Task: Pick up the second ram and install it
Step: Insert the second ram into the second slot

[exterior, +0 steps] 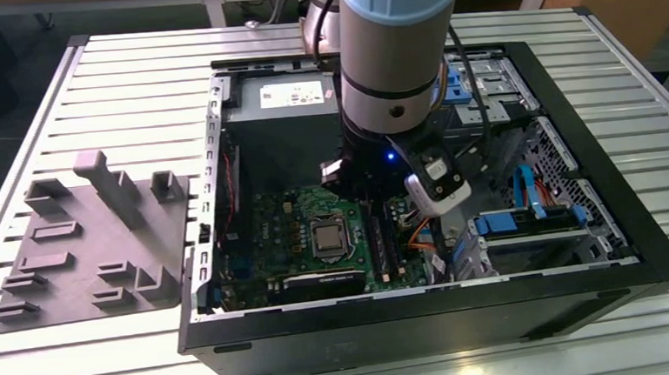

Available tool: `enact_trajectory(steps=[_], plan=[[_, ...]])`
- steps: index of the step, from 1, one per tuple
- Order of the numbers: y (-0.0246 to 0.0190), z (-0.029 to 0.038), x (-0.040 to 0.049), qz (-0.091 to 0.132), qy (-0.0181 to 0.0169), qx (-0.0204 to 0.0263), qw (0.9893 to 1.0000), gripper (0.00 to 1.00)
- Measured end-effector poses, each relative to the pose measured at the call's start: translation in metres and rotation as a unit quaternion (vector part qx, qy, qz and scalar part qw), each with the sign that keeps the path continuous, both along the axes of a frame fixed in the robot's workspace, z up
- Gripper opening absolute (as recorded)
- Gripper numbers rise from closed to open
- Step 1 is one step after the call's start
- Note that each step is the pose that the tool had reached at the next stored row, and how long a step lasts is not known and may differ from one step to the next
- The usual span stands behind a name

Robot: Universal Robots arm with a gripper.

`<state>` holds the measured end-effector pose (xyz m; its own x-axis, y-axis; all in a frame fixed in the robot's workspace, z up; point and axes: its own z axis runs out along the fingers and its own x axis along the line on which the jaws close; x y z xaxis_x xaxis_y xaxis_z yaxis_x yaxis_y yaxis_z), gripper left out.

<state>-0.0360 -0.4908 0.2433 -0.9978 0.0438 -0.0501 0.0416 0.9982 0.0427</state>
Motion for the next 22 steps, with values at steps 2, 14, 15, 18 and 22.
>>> enact_trajectory(steps=[2,14,15,18,22], plan=[[0.0,-0.0006,0.0,0.0,0.0,0.0,1.0,0.12],[0.0002,-0.0038,0.0,0.0,-0.0001,0.0003,1.0,0.12],[0.0003,-0.0039,0.0001,0.001,-0.0001,0.0003,1.0,0.12],[0.0012,-0.0041,0.0001,0.001,-0.0001,0.0002,1.0,0.12],[0.0022,-0.0046,0.0002,0.006,0.0,0.0001,1.0,0.12]])
